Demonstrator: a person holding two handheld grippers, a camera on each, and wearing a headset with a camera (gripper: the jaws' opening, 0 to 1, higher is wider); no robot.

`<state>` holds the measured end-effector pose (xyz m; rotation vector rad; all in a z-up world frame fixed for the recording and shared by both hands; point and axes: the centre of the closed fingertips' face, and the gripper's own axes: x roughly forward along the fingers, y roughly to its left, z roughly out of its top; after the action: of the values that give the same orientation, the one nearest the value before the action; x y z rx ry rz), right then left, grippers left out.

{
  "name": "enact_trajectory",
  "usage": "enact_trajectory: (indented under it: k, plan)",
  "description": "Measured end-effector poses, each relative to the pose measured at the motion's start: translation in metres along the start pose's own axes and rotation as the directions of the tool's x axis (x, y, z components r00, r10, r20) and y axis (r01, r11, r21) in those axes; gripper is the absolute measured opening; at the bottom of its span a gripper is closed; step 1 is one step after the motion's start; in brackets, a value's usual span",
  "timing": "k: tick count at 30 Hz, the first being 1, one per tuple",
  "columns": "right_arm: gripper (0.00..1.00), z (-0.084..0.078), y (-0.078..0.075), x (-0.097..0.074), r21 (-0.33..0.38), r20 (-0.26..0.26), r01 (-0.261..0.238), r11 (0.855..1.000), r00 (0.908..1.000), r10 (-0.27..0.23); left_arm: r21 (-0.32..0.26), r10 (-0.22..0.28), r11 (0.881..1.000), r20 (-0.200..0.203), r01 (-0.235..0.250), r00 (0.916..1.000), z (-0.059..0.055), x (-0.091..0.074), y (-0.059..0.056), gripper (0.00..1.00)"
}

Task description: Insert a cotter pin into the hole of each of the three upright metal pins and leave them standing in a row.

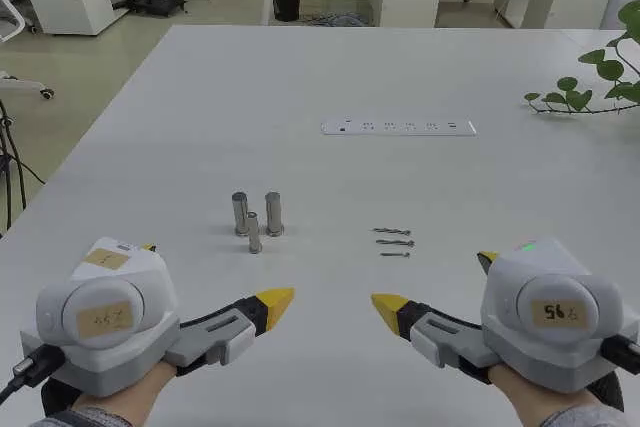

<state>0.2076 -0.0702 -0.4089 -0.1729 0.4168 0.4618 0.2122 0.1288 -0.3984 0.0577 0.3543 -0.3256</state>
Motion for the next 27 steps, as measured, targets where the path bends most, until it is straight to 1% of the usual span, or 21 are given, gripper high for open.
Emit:
enact_trajectory:
  k: [2,7,13,18,20,23,27]
  plan:
    - [0.77,0.0014,-0.0005,-0.0001,-0.014,0.005,0.005,1.0,1.0,-0.005,0.005,0.002,1.0,-0.001,-0.002,1.0,-0.0001,-0.0001,0.0005,0.95]
    - [0.8,0.0025,-0.0009,-0.0002,-0.019,0.01,0.007,1.0,0.9999,-0.007,-0.002,0.0,1.0,-0.008,0.0,1.0,-0.0012,0.0001,-0.0002,0.96]
    - [0.85,0.0028,0.0028,0.0004,-0.035,0.014,-0.003,0.999,0.9999,0.004,0.006,-0.006,1.0,-0.012,0.006,0.9999,-0.002,0.0001,-0.0015,0.96]
    - [0.9,0.0052,-0.0003,0.0008,-0.021,0.028,0.005,1.0,0.9996,-0.005,0.006,-0.001,1.0,-0.013,0.001,0.9999,-0.0021,0.0,-0.0007,0.97]
    - [0.91,0.0054,-0.001,0.0005,-0.014,0.028,0.007,1.0,0.9996,-0.006,0.009,-0.001,1.0,-0.017,0.002,0.9999,-0.0029,0.0002,-0.0007,0.97]
    - [0.94,0.0031,-0.0002,0.0016,-0.034,0.016,0.004,0.999,0.9999,-0.003,0.029,0.003,1.0,-0.024,-0.003,0.9997,-0.004,0.0006,-0.0009,0.97]
    - [0.94,0.0037,-0.0001,0.0016,-0.034,0.019,0.001,0.999,0.9998,0.0,0.024,0.003,1.0,-0.03,-0.002,0.9995,-0.0049,0.0007,-0.0012,0.97]
